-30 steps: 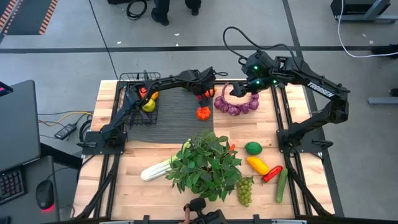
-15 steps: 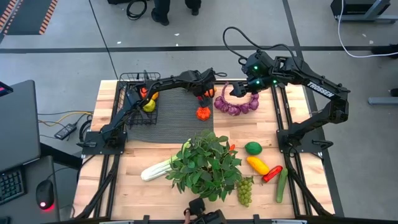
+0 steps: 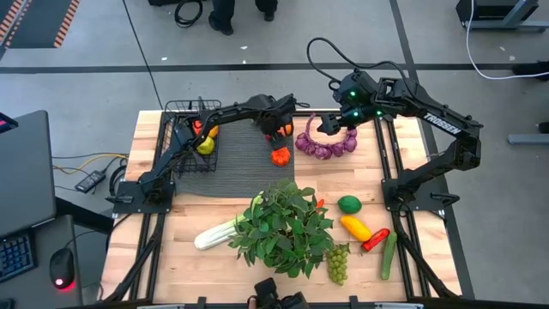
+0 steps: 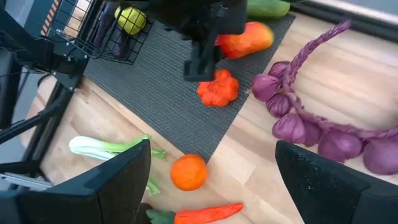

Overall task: Build produce basket
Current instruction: Put the orange mango into the wire basket

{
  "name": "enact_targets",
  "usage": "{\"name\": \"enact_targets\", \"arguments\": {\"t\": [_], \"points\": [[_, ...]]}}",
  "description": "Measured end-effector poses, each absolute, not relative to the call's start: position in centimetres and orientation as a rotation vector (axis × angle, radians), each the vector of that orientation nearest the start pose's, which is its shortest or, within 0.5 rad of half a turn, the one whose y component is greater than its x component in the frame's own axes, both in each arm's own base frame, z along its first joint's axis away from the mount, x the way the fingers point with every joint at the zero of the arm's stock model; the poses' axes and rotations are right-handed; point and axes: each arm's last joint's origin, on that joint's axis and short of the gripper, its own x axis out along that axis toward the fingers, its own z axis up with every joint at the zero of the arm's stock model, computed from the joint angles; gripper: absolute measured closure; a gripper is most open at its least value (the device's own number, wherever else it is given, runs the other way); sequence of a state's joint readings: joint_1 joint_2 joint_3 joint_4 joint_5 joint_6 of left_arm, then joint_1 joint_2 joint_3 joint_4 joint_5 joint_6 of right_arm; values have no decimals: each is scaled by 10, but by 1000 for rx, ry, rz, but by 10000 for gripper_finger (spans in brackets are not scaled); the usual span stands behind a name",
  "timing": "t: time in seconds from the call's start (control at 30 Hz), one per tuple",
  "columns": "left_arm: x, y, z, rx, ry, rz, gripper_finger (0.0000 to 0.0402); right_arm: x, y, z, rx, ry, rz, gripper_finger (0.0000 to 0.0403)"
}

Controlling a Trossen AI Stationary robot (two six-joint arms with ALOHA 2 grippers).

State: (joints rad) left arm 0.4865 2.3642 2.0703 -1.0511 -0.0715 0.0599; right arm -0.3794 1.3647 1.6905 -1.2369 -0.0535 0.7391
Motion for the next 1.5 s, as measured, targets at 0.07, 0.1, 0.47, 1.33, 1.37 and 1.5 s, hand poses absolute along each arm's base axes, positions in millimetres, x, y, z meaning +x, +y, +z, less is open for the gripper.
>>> {"name": "enact_targets", "arguments": {"t": [0.07,0.1,0.47,1.33,1.37,1.5], "points": [[425,224,191,-244,1350,420,174,222,-87,421,855,749,-633,56],[426,223,196,-249,1348,420,174,222,-87,421,843,750,-634,56],[417,192,263,-234,1413,366,168,221,-88,421,780,763,-623,56],[247,200,349,-404,1376,725,168,220,-91,422,643,768,-660,56],[239,198,348,-422,1356,748,168,220,-91,421,641,769,-662,56],[210,189,345,-493,1267,842,169,220,-91,422,623,765,-670,56]]}}
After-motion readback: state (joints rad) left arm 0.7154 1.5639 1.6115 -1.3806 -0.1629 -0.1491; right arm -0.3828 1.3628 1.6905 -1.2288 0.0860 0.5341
